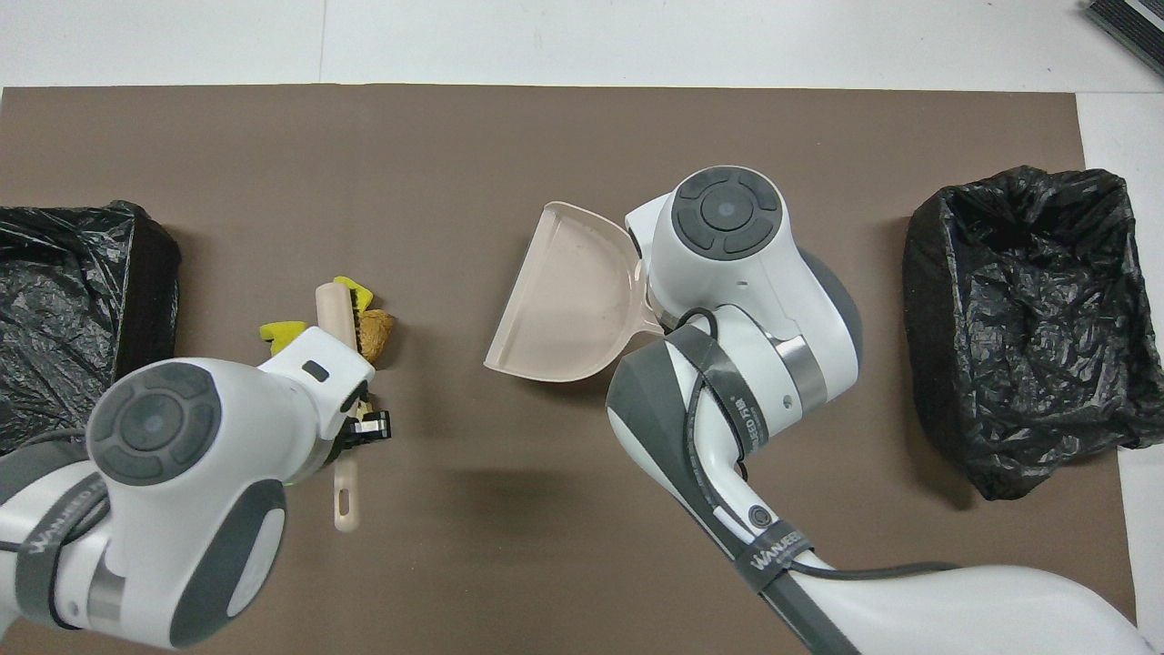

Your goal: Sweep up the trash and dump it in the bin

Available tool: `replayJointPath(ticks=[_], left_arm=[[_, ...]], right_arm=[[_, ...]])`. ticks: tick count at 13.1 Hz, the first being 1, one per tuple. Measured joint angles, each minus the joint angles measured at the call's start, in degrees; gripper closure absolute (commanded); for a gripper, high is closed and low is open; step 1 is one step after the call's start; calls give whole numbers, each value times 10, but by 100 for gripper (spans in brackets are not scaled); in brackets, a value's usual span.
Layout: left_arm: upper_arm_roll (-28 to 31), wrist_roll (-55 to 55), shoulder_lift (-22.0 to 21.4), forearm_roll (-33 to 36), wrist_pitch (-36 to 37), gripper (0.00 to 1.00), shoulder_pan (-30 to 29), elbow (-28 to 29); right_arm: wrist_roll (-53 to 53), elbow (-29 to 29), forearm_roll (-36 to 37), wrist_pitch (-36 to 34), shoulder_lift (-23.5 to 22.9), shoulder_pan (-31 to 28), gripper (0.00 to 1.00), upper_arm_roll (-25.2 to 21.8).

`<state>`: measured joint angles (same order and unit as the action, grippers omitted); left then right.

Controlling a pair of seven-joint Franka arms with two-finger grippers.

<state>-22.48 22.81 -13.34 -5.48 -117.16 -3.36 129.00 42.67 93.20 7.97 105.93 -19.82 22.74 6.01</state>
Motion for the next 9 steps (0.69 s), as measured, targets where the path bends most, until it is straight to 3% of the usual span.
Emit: replayJointPath(ticks=[2, 4, 9], left_arm=[[96, -45, 23, 0, -22, 100, 36, -10], [150, -86, 54, 3, -26, 100, 40, -28], [181, -94, 134, 42, -54, 100, 41, -28]], right_arm=[[10, 4, 39, 3, -12, 23, 100, 1], [14, 7, 52, 9, -24, 42, 100, 1], [83, 21, 54, 47, -28, 48, 100, 1]])
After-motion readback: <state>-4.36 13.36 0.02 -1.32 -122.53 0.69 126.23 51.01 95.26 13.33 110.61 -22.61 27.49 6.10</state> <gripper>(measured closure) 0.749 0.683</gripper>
